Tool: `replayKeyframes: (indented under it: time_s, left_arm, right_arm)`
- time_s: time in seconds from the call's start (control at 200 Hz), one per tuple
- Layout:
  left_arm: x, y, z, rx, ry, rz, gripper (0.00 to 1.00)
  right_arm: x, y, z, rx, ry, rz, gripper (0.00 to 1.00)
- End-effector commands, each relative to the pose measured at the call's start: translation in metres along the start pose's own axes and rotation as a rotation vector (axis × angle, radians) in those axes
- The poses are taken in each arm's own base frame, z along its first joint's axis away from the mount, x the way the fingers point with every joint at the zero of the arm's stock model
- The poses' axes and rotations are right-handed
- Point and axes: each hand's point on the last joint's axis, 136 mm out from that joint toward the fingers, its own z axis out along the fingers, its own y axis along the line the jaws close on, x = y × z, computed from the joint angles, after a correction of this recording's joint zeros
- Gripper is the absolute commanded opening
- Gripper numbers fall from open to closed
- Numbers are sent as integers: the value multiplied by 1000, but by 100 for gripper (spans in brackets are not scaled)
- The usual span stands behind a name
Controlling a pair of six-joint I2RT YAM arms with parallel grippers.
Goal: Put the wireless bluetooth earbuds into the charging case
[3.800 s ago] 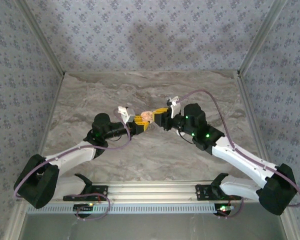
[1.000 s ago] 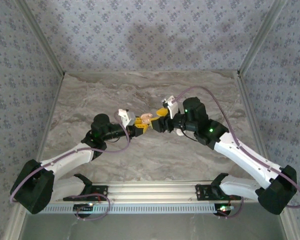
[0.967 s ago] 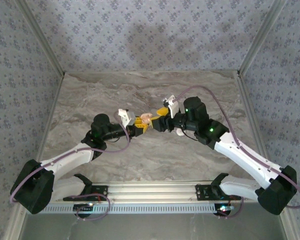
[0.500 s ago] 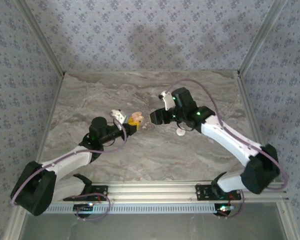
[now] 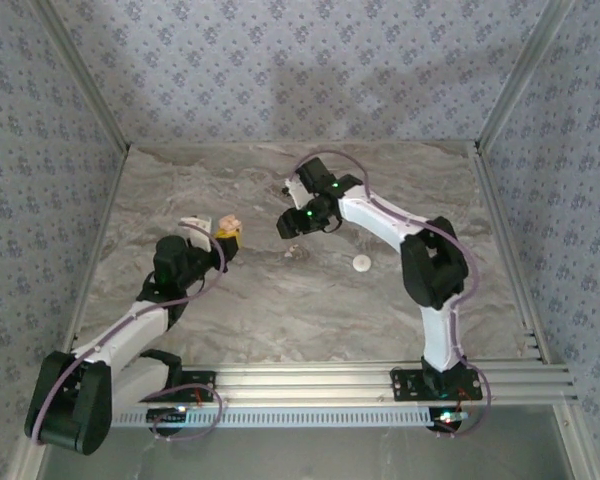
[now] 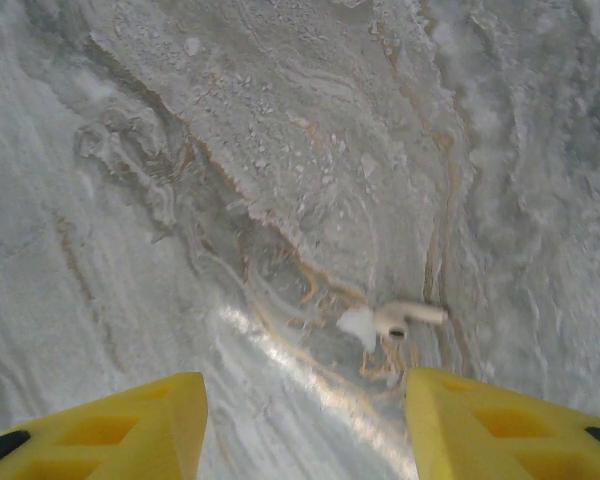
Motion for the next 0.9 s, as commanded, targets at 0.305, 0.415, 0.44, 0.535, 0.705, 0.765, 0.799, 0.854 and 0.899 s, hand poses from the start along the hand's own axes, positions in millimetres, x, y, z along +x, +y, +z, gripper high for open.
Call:
replayKeyframes:
  time_s: [0.305, 0.415, 0.44, 0.535, 0.705, 0.765, 0.799, 0.854, 0.899]
  left_arm:
    - [-20, 24, -3, -71, -24, -15, 18]
    - [-19, 26, -2, -75, -21, -15, 18]
    - [-19, 26, -2, -75, -19, -15, 18]
    - [-19, 27, -1, -76, -16, -15, 18]
    - [-20, 26, 0, -68, -18, -9, 18]
    - [-20, 25, -1, -65, -19, -8, 18]
    - [-21, 24, -1, -63, -20, -6, 18]
    - [-21, 24, -2, -61, -23, -5, 18]
    - [-21, 24, -2, -61, -25, -5, 18]
  right_arm:
    - [5, -19, 57, -56, 168, 9, 56]
    - [16, -27, 67, -48, 209, 17, 56]
    - [19, -28, 68, -44, 218, 18, 56]
    - [28, -32, 71, -27, 249, 16, 56]
    - [43, -36, 66, -3, 306, -16, 55]
    - [48, -33, 62, -3, 320, -17, 53]
    - [52, -31, 59, -4, 328, -16, 51]
    - [55, -28, 56, -5, 334, -18, 49]
    - [58, -25, 54, -6, 336, -16, 48]
